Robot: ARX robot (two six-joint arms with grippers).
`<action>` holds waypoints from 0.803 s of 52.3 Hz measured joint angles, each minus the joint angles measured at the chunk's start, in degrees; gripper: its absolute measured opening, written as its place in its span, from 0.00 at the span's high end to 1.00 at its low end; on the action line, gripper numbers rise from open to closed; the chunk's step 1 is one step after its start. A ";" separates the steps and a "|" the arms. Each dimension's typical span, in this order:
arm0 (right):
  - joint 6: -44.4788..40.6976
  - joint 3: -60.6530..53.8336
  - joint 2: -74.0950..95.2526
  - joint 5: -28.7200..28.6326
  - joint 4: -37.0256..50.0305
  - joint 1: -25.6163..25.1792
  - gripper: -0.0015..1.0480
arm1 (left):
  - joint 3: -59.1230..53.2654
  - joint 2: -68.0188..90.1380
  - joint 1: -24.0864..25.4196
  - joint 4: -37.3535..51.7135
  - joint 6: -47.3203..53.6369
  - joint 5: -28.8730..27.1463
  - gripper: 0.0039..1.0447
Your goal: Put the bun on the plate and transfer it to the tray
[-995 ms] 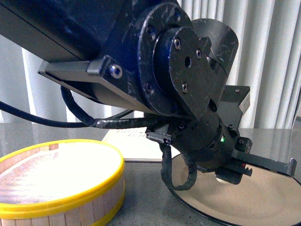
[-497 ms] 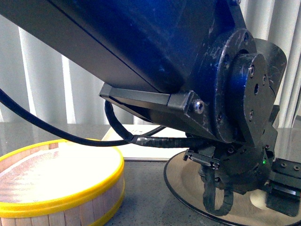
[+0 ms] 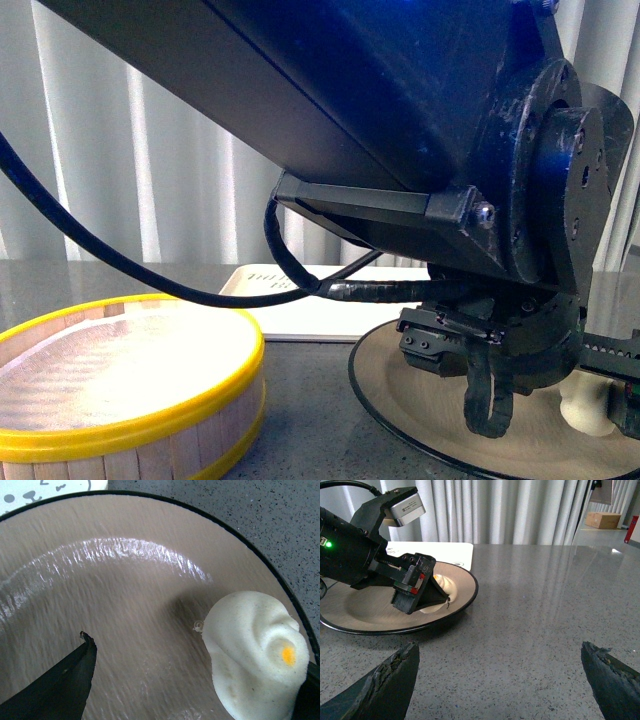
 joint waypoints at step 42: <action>0.00 0.00 0.00 0.00 0.00 0.00 0.08 | 5.11 1.73 0.74 -8.20 -7.78 1.01 0.06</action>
